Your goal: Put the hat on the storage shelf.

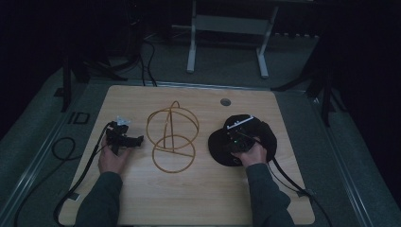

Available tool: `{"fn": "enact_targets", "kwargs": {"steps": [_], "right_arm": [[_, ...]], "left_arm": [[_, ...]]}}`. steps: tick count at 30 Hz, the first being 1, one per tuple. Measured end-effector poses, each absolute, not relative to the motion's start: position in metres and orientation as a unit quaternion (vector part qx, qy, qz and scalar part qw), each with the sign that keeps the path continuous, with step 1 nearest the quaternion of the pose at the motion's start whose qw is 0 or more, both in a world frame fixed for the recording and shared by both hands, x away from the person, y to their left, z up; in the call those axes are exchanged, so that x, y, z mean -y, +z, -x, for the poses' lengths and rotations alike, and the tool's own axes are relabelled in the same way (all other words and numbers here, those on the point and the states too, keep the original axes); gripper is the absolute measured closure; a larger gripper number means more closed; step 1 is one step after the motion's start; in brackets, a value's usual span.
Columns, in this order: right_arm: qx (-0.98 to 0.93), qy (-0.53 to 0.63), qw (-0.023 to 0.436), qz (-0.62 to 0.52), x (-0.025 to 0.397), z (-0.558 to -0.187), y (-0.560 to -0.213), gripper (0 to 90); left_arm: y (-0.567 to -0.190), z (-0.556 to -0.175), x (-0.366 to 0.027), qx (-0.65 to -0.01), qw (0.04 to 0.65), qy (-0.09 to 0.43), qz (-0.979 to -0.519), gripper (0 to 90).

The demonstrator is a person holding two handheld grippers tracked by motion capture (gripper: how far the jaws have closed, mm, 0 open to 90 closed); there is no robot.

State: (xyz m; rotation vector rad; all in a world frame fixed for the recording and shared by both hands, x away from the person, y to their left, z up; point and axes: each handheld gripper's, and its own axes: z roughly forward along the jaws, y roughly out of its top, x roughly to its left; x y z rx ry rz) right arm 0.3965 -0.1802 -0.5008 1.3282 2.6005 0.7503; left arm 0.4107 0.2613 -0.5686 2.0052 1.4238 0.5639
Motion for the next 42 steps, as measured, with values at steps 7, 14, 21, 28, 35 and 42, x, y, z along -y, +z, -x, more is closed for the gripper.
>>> {"fn": "enact_targets", "kwargs": {"steps": [7, 14, 21, 28, 35, 42], "right_arm": [[-0.875, 0.229, 0.075, -0.419, 0.178, -0.392, -0.497, 80.3], [-0.883, 0.225, 0.076, -0.406, 0.178, -0.391, -0.488, 80.2], [-0.889, 0.228, 0.081, -0.388, 0.175, -0.389, -0.479, 80.2], [-0.894, 0.235, 0.083, -0.372, 0.173, -0.389, -0.471, 79.9], [-0.901, 0.231, 0.082, -0.357, 0.171, -0.389, -0.459, 79.7], [-0.903, 0.239, 0.085, -0.347, 0.171, -0.388, -0.441, 79.6]], "left_arm": [[-0.569, -0.411, -0.261, -0.538, 0.304, 0.213, -0.757, 2.4], [-0.569, -0.411, -0.261, -0.538, 0.304, 0.213, -0.757, 2.4], [-0.569, -0.411, -0.261, -0.538, 0.304, 0.213, -0.757, 2.4], [-0.569, -0.411, -0.261, -0.538, 0.304, 0.213, -0.757, 2.4], [-0.569, -0.411, -0.261, -0.538, 0.304, 0.213, -0.757, 2.4], [-0.568, -0.411, -0.261, -0.538, 0.303, 0.213, -0.757, 2.5]]}}
